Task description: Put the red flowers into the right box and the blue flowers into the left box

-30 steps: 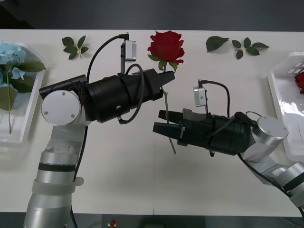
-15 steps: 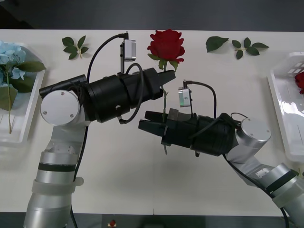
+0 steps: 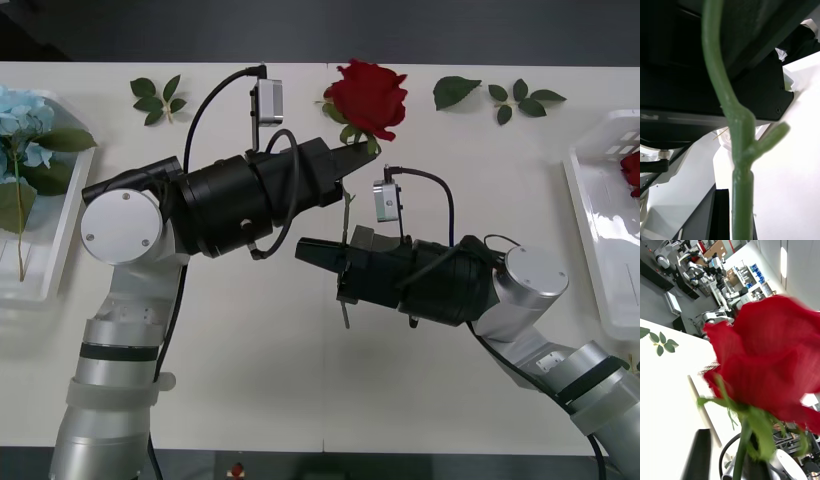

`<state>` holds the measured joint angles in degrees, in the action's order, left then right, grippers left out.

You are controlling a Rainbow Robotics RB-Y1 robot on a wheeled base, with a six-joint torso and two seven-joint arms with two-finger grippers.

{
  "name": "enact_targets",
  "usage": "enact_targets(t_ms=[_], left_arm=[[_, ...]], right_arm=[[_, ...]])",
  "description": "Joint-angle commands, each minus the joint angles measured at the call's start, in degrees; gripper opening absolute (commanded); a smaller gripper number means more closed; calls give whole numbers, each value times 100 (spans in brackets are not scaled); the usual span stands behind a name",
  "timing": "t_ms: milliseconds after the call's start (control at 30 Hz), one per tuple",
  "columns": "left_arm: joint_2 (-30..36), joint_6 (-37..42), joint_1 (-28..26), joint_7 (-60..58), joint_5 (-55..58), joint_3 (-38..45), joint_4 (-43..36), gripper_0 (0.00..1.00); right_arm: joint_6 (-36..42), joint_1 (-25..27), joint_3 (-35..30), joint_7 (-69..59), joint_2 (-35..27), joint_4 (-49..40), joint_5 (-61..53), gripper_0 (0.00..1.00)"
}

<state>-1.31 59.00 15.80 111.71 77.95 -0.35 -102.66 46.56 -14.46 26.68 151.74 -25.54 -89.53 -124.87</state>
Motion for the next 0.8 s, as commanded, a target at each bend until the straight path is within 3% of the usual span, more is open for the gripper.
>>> enact_targets(t_ms=[33,100,333,433,633,800], left_arm=[[31,-38,55,158,132,176,-157,85],[31,-38,55,149,299,193,-175,100],[1247,692,55,149,862,571,-254,100],[1994,1263,55,140,1134,826,-254,100],[3480,2388,-94,140,1380,1354,-254,100],[4438,2423,-340,202,1486,1512,-254,100]], right_arm=[[-24,-118,21,-180,-118,-187,24,0],[-24,-118,21,-180,-127,-187,33,0],[-41,-162,30,-224,-400,-187,33,0],[-68,-329,91,-444,-909,-196,33,0],[-323,-1094,610,-1358,-3054,-187,-37,0],[-604,-1726,1287,-2105,-4759,-196,-169,0]])
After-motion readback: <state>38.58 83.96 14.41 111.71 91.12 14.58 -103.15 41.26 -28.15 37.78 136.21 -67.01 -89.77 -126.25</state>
